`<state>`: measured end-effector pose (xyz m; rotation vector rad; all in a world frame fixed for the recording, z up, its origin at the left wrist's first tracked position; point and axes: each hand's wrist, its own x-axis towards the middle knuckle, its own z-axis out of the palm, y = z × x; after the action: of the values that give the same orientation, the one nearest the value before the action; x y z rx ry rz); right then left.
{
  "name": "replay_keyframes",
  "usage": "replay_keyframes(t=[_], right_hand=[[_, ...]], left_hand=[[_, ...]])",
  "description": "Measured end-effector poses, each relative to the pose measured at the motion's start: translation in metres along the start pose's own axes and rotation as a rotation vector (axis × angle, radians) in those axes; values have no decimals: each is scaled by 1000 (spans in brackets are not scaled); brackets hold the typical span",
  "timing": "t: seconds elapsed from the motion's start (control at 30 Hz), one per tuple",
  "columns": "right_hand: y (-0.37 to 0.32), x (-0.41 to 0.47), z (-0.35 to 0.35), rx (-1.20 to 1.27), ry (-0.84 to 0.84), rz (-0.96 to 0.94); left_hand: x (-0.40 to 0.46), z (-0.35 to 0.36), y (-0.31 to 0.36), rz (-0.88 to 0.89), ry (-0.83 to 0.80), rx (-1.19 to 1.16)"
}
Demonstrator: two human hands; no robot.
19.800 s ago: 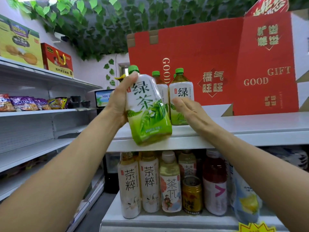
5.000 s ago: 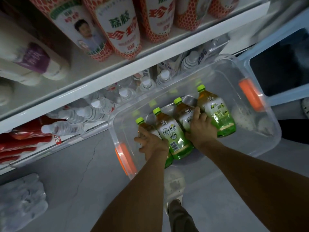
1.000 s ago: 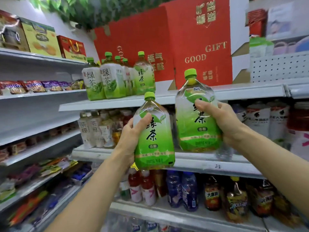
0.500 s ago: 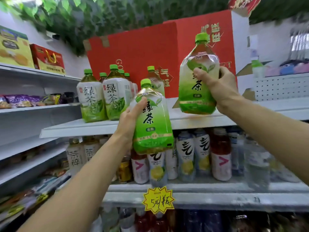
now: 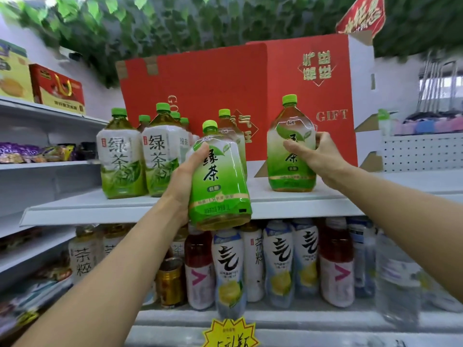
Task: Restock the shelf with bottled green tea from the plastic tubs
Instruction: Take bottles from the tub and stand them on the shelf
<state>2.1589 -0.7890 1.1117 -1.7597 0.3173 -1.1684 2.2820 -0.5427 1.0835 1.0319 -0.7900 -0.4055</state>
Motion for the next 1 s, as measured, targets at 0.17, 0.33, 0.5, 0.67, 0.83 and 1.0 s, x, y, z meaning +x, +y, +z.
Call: replay_keyframes(t=[0.17,0.33,0.5,0.67,0.83,1.0], right_hand=[[10,25,18,-70,-2,52],[10,37,30,-122,-77,57],[36,69,32,-192,-87,38],[12,46,46,-192,-106,43],[13,47,48,-130,-152,43],[12,45,48,-144,-161,30]], left_hand=[[5,-2,-1,-20,-31,-9],[11,-5,-3,-18,-69,-33],[16,-7,-4,-24,-100,-52],[15,-7,-4,-27,-113,-62],[16,-8,-4,-24,-127,-40],[16,-8,-5,-19,-100,-42]])
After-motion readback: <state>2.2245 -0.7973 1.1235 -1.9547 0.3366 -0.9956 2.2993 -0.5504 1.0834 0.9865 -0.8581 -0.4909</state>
